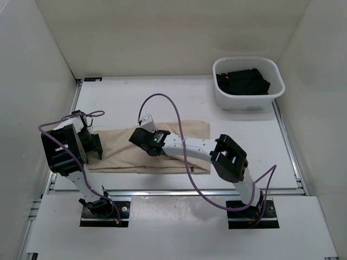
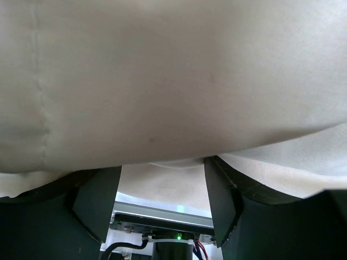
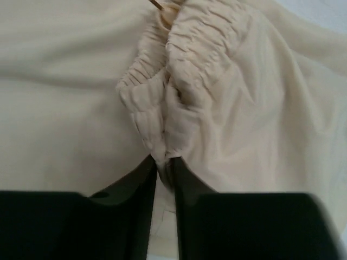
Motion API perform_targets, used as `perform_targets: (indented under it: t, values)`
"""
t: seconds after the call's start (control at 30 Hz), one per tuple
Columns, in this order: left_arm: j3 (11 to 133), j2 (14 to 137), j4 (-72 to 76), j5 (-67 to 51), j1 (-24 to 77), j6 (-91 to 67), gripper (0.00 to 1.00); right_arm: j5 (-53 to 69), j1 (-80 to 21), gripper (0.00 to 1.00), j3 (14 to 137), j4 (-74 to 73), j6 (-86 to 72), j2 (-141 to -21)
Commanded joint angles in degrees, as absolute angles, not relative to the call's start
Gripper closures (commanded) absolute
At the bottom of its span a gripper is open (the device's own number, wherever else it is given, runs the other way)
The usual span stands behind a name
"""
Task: Fold and stack the trousers
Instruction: Fold the trousers
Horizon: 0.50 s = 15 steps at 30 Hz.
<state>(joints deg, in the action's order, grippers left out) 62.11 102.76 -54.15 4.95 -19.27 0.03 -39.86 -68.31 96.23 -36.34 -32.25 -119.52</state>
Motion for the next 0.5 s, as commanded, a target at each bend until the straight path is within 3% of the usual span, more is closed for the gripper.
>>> perform_targets:
  t: [0.0,0.07,0.13,0.27,0.33,0.47]
  values:
    - [60.56,104.16,-49.48,8.0,-18.9,0.0,0.27,-31.32,-69.87,0.73,104.4,-33.48,-23.84,-121.98]
    - [60.56,104.15,-49.48,8.0,-18.9,0.0,0.25,-22.72,-70.48,0.56,104.41,-31.83,-16.49,-121.47]
    - [60.56,104.15,-49.48,8.0,-18.9,0.0,0.25,-13.3,-71.27,0.49,99.95,-27.71,-11.45,-117.44]
    - [60.56,104.15,-50.01,8.0,-18.9,0.0,0.25,-16.59,-72.33,0.35,94.94,-27.69,-8.96,-107.96]
    - [60.56,103.62,-50.01,8.0,-18.9,0.0,0.25,-22.3,-70.42,0.27,91.08,-27.69,-15.62,-104.61]
    - [61.08,103.62,-50.01,8.0,-18.9,0.0,0.25,-21.53,-62.76,0.18,80.44,-27.69,-27.15,-98.97]
